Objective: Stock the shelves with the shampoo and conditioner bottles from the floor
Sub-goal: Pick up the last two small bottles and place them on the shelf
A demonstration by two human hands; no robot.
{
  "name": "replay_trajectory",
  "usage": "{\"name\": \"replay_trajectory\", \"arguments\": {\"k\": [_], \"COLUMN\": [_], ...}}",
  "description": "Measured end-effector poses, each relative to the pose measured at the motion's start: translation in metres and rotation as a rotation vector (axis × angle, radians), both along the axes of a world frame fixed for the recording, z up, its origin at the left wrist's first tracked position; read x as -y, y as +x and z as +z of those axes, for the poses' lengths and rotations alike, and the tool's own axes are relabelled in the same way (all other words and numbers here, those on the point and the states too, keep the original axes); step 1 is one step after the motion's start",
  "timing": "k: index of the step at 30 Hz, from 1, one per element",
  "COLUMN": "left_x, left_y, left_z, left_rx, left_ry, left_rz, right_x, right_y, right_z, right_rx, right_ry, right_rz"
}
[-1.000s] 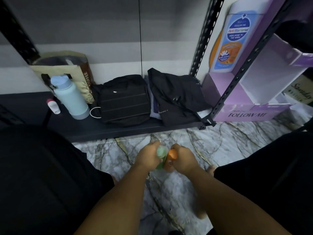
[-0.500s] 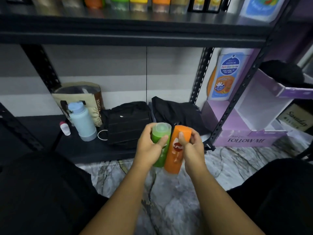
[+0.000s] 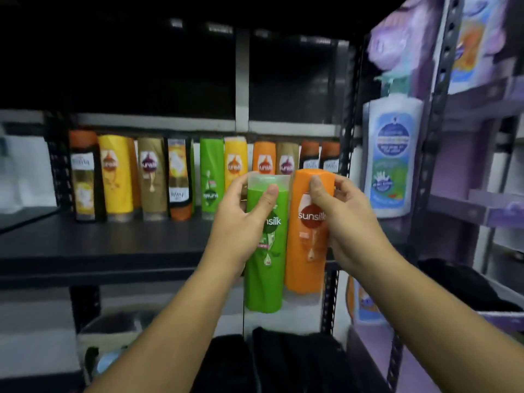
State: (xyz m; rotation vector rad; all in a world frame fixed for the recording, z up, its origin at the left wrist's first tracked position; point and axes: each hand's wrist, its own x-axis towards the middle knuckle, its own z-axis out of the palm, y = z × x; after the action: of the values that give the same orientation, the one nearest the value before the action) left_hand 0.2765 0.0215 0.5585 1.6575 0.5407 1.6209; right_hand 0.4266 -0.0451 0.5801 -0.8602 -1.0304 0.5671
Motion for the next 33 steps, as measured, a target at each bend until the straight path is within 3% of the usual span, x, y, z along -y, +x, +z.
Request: {"name": "replay_trajectory", "arguments": {"k": [5, 10, 19, 22, 26, 33], "left_x": [-0.02, -0.043, -0.07, -0.074, -0.08, -0.101], "left_y": [0.015, 0.035, 0.055, 0.049, 0.041, 0.081], "left_z": [0.074, 0.095, 0.073, 0.057, 0.02, 0.018], "left_rx": [0.05, -0.035, -0.185, -0.257, -0.514, -0.702], "left_ry": [0.087, 0.057, 0.03, 0.011, -0.003, -0.049], "left_rz": [0.064, 0.145, 0.166, 0.125, -0.006, 0.018], "right_x": [-0.036, -0.076, -0.109, -0.106, -0.1, -0.116], "right_y": [0.011, 0.026, 0.054, 0.064, 0.078, 0.116], "right_z": [0.068, 0.074, 0.045, 0.028, -0.01, -0.023], "right_rx": [0.068, 0.093, 0.139, 0.337, 0.549, 0.52], "right_ry": [0.111, 0.097, 0.016, -0.106, -0.328, -0.326], "right_rz": [-0.042, -0.025, 0.011, 0.009, 0.113, -0.043]}}
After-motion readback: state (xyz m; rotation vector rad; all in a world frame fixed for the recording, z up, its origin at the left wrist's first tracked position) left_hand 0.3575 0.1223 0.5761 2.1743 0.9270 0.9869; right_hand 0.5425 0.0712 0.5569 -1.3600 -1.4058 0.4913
